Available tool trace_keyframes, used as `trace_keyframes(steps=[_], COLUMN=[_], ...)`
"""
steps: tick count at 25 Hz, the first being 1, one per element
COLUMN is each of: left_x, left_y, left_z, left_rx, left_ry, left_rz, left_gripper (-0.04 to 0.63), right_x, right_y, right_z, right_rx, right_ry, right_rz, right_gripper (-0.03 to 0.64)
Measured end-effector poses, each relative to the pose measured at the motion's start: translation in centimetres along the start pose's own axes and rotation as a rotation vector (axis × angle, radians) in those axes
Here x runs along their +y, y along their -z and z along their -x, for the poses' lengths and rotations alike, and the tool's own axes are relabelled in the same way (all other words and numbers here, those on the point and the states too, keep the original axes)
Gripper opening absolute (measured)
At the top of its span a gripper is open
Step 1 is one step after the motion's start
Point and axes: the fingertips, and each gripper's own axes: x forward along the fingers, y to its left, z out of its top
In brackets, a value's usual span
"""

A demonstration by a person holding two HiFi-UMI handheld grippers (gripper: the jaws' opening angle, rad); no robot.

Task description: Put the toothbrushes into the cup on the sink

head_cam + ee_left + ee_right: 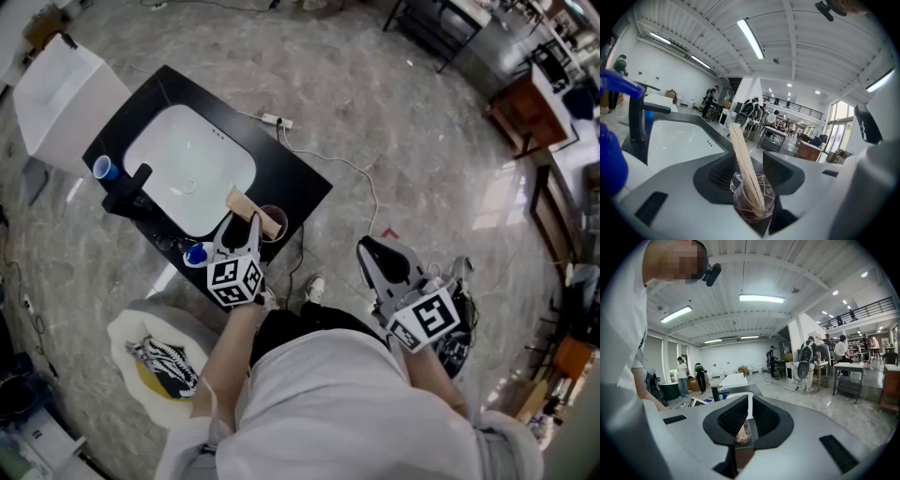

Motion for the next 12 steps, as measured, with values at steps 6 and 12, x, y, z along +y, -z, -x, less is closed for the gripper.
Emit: trace_keyframes(steps=[6, 12], left_x=[-0.28, -0.41], left_y=[-0.20, -0.66], left_z=[0.29, 0.50], left_rx=[-0.009, -0.023], left_ry=[-0.014, -0.043], left_rz=[0.016, 0.055], left_gripper=[0.190, 0.195], right_x=[0.23, 0.18], right_y=[-0.54, -0.45], right_z=[-0.82, -0.92], right_rx=[-0.012, -0.016], right_ry=[-0.029, -0.054], right_rz=[0.007, 0.001], right_gripper=[0.052, 0.052])
